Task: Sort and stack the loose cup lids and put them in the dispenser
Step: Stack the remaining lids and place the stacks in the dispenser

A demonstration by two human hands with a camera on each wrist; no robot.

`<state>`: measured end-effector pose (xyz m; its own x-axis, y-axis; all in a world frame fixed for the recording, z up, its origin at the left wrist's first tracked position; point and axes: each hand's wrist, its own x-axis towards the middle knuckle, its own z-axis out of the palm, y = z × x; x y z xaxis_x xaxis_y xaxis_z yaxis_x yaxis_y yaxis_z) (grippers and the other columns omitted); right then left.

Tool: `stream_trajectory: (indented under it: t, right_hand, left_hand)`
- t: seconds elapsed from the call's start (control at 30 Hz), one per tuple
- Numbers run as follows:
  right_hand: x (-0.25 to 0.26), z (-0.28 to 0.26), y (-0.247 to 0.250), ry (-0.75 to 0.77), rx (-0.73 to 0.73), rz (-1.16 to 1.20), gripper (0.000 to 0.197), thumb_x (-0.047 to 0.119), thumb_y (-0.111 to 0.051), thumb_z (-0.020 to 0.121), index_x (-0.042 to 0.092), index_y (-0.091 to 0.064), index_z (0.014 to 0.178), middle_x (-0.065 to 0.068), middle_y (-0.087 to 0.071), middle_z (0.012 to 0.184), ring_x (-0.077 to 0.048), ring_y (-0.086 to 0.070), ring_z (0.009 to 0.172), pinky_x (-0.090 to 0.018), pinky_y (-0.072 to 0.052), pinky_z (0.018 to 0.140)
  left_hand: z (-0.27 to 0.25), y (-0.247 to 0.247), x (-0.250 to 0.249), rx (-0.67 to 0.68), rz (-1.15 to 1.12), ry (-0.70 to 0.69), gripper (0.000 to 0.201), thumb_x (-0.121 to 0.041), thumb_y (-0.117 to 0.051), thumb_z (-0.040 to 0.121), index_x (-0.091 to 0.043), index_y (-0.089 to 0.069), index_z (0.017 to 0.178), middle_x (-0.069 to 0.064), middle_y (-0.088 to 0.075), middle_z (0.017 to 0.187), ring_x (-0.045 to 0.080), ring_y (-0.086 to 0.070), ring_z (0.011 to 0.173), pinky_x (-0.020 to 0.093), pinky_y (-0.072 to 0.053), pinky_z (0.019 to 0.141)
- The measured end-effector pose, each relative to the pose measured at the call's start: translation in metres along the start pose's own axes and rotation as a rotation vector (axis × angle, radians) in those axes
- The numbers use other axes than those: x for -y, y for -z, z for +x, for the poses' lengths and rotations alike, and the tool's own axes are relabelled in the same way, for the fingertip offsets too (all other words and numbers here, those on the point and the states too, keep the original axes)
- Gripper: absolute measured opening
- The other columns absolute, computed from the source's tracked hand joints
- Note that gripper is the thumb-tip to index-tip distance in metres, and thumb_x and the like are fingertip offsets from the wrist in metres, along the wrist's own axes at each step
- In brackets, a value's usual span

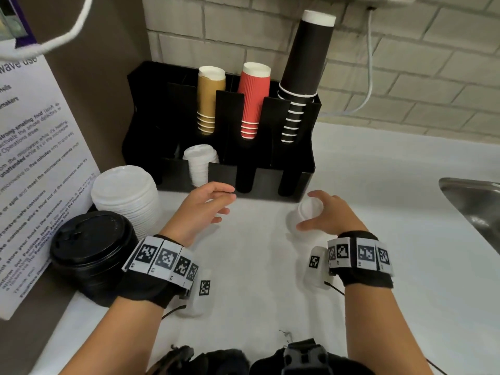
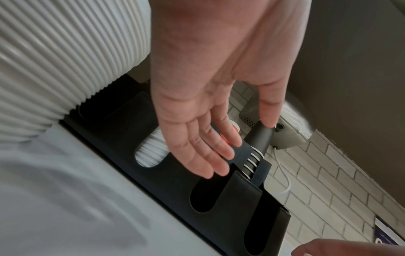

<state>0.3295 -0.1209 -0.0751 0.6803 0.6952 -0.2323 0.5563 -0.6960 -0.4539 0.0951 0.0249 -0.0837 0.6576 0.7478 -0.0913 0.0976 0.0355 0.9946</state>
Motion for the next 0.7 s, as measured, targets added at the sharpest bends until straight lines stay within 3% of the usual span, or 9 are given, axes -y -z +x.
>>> stream_trajectory:
  t: [0.13, 0.3, 0.37, 0.43, 0.5, 0.6, 0.7]
  right_hand:
    - [-0.001, -0.001, 0.002, 0.022, -0.044, 0.01, 0.079, 0.031, -0.084, 0.067, 0.029, -0.043, 0.135, -0.011, -0.047, 0.124, -0.03, -0.049, 0.113, -0.032, -0.042, 0.082]
    - [0.01, -0.005, 0.011, 0.072, -0.111, 0.002, 0.078, 0.04, -0.082, 0.067, 0.03, -0.042, 0.133, -0.007, -0.053, 0.124, -0.032, -0.049, 0.115, -0.047, -0.045, 0.096]
    - [0.017, -0.011, 0.012, 0.135, -0.087, 0.123, 0.073, 0.041, -0.083, 0.067, 0.029, -0.046, 0.13, -0.001, -0.054, 0.121, -0.026, -0.05, 0.113, -0.038, -0.046, 0.09]
    - [0.029, -0.021, 0.01, 0.247, 0.014, 0.367, 0.062, 0.038, -0.084, 0.068, 0.031, -0.053, 0.12, 0.005, -0.058, 0.115, -0.017, -0.056, 0.105, -0.022, -0.046, 0.078]
    - [0.043, -0.033, 0.005, 0.347, 0.143, 0.535, 0.054, 0.035, -0.084, 0.069, 0.035, -0.057, 0.116, 0.006, -0.062, 0.112, -0.013, -0.061, 0.101, -0.013, -0.047, 0.074]
    - [0.059, -0.045, 0.0, 0.457, 0.249, 0.622, 0.055, 0.028, -0.082, 0.073, 0.035, -0.057, 0.121, 0.004, -0.065, 0.113, -0.013, -0.064, 0.104, -0.027, -0.052, 0.089]
    - [0.065, -0.049, 0.002, 0.496, 0.28, 0.67, 0.063, 0.027, -0.079, 0.072, 0.032, -0.052, 0.128, -0.003, -0.064, 0.116, -0.017, -0.065, 0.105, -0.035, -0.052, 0.095]
  left_hand:
    - [-0.002, -0.004, 0.0, 0.01, 0.006, 0.004, 0.01, -0.024, -0.063, 0.092, -0.03, -0.067, 0.099, -0.012, -0.068, 0.094, 0.01, -0.067, 0.085, 0.026, -0.052, 0.078]
    - [-0.006, -0.014, -0.005, 0.038, 0.039, -0.014, 0.012, -0.025, -0.064, 0.091, -0.031, -0.066, 0.102, -0.013, -0.067, 0.096, 0.013, -0.067, 0.09, 0.028, -0.052, 0.08]
    - [-0.008, -0.019, -0.007, 0.076, 0.078, -0.045, 0.025, -0.028, -0.069, 0.087, -0.035, -0.063, 0.11, -0.016, -0.065, 0.105, 0.011, -0.066, 0.094, 0.029, -0.053, 0.082]
    - [-0.012, -0.024, -0.009, 0.152, 0.107, -0.086, 0.056, -0.038, -0.078, 0.075, -0.045, -0.053, 0.125, -0.021, -0.058, 0.122, 0.004, -0.063, 0.103, 0.024, -0.053, 0.081]
    - [-0.014, -0.031, -0.009, 0.215, 0.1, -0.134, 0.087, -0.044, -0.082, 0.06, -0.052, -0.04, 0.136, -0.022, -0.048, 0.136, 0.002, -0.057, 0.115, 0.02, -0.052, 0.084]
    - [-0.015, -0.041, -0.008, 0.242, 0.025, -0.205, 0.1, -0.036, -0.084, 0.059, -0.046, -0.033, 0.144, -0.015, -0.041, 0.147, 0.008, -0.053, 0.125, 0.028, -0.051, 0.096]
    - [-0.014, -0.039, -0.007, 0.22, -0.012, -0.276, 0.096, -0.028, -0.084, 0.062, -0.038, -0.038, 0.145, -0.01, -0.047, 0.143, 0.002, -0.057, 0.119, 0.017, -0.051, 0.087]
